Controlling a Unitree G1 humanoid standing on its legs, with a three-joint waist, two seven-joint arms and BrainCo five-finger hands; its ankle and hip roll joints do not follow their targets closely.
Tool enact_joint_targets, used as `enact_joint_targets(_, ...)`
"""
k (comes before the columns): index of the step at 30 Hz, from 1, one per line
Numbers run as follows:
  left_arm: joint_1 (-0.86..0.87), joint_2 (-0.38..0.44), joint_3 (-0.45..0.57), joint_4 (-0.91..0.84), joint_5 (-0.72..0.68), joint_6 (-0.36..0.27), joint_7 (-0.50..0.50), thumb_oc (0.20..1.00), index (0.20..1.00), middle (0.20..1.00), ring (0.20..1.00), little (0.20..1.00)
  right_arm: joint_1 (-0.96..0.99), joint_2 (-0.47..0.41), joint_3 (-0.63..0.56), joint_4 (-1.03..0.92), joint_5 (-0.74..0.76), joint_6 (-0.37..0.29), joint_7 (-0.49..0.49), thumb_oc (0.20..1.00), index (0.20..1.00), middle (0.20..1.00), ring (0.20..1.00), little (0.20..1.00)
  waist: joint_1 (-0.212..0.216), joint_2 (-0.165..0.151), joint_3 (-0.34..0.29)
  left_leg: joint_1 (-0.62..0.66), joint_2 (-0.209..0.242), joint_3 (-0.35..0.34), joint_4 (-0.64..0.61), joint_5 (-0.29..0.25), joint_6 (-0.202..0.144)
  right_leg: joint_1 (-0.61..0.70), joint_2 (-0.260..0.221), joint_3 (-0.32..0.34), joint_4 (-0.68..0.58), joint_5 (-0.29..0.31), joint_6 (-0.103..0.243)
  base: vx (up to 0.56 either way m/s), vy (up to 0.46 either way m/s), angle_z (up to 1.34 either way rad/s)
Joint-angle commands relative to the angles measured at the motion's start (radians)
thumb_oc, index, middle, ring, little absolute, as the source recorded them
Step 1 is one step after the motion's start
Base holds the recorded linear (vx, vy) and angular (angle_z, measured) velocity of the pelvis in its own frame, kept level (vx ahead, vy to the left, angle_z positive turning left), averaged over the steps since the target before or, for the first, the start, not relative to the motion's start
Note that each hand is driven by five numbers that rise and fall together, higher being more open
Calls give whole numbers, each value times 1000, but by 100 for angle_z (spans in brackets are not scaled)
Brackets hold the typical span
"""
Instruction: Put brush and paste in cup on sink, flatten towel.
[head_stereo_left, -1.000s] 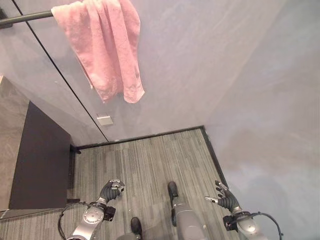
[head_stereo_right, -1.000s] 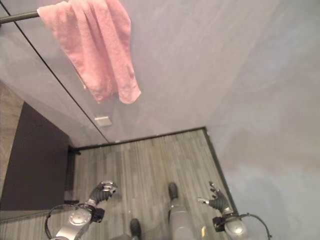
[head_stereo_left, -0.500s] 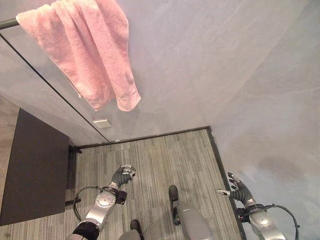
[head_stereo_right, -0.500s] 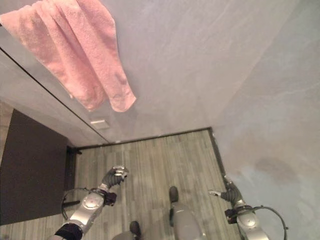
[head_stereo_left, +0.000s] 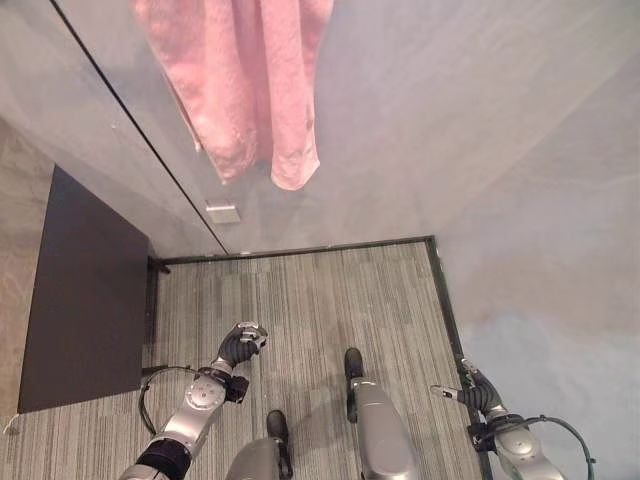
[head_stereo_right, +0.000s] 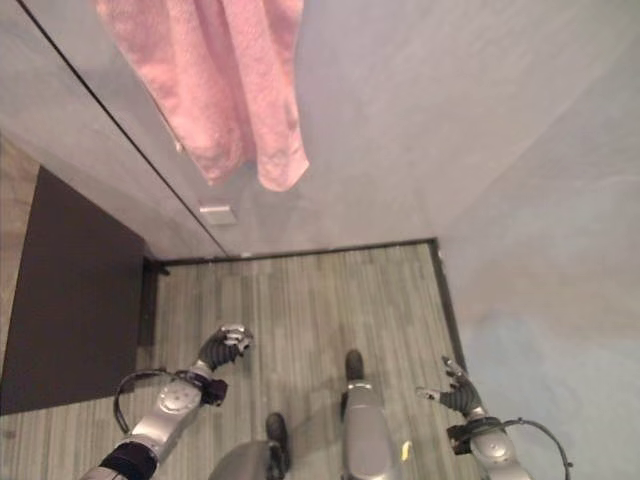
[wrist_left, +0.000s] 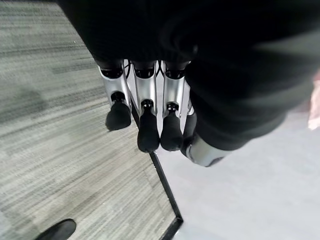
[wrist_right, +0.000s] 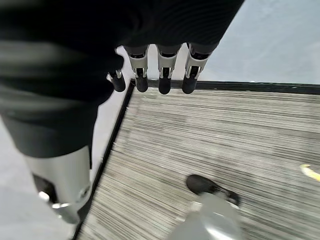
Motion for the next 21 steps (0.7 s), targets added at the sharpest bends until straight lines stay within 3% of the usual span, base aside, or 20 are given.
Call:
enact_joint_targets(1,34,25,11,-48,-43,-56,12,200,200,200,200,200,0,9,15,-53,7,-25,-11,1000,1000,1000,1000,1000,-3,22,-48,93,-46,9,-59,16,-8,-61,137,158,-58,134,60,41,-29,34)
enact_joint_targets(6,14,29,16,-37,-64,-57,44,200,200,200,200,200,-7,30,18,-22,28,-29,-29,1000,1000,1000,1000,1000,27,23,-35,79,-24,-32,-51,24,-21,-104,154,60,23,61,31,98,-117,38)
enact_joint_targets(7,2,25,0,-15,-71,-57,41,200,200,200,200,200,17,35,6,32,12,-30,-46,1000,1000,1000,1000,1000,16,44,-39,94,8,-69,3,51,-60,-82,181,82,56,-30,14,297,-276,27)
enact_joint_targets(9,-25,21,-26,-1,-65,-56,32,200,200,200,200,200,32,36,-18,107,16,-33,-64,1000,1000,1000,1000,1000,3,56,-40,32,32,-80,143,167,-110,-30,187,82,44,-61,-24,184,-227,89)
enact_joint_targets(13,-76,10,-59,21,-56,-59,28,200,200,200,200,200,24,49,-57,254,67,-40,-90,1000,1000,1000,1000,1000,-20,65,-30,-65,8,-75,264,209,-115,17,175,79,16,-58,-51,88,-90,95)
enact_joint_targets(14,-123,-4,-87,74,-46,-51,35,200,200,200,200,200,29,68,-99,407,72,-20,-118,1000,1000,1000,1000,1000,-42,64,-45,-94,90,9,176,190,-95,53,148,72,-6,-61,-40,176,-77,18)
enact_joint_targets(15,-123,-4,-88,74,-46,-51,35,200,200,200,200,200,29,68,-99,408,72,-20,-118,1000,1000,1000,1000,1000,-42,63,-47,-95,88,10,172,193,-95,51,146,73,-8,-58,-40,232,49,53)
enact_joint_targets(16,-136,-12,-95,91,-48,-56,37,200,200,200,200,200,37,77,-148,443,125,-17,-124,1000,1000,1000,1000,1000,-55,59,-54,-89,138,45,58,173,-90,69,134,80,-21,-71,-25,198,181,51)
enact_joint_targets(17,-138,-10,-97,111,-53,-60,40,200,200,200,200,200,47,84,-188,472,171,-9,-132,1000,1000,1000,1000,1000,-59,58,-62,-104,196,59,-63,202,-95,79,124,103,-20,-85,-9,258,267,51)
enact_joint_targets(19,-127,-1,-98,109,-46,-68,55,200,200,200,200,200,62,93,-185,500,164,-3,-121,1000,1000,1000,1000,1000,-45,68,-57,-139,224,-5,-143,276,-118,91,116,144,-20,-74,5,198,339,-1)
enact_joint_targets(20,-126,-4,-112,107,-53,-65,45,200,200,200,200,200,51,84,-183,497,154,5,-117,1000,1000,1000,1000,1000,-40,60,-59,-148,186,-54,-53,213,-119,77,100,174,-3,-65,4,177,376,-54)
enact_joint_targets(21,-116,1,-110,101,-59,-63,36,200,200,200,200,200,38,75,-169,494,126,13,-126,1000,1000,1000,1000,1000,-47,55,-62,-131,170,-57,-30,164,-113,77,93,206,8,-42,9,127,337,-114)
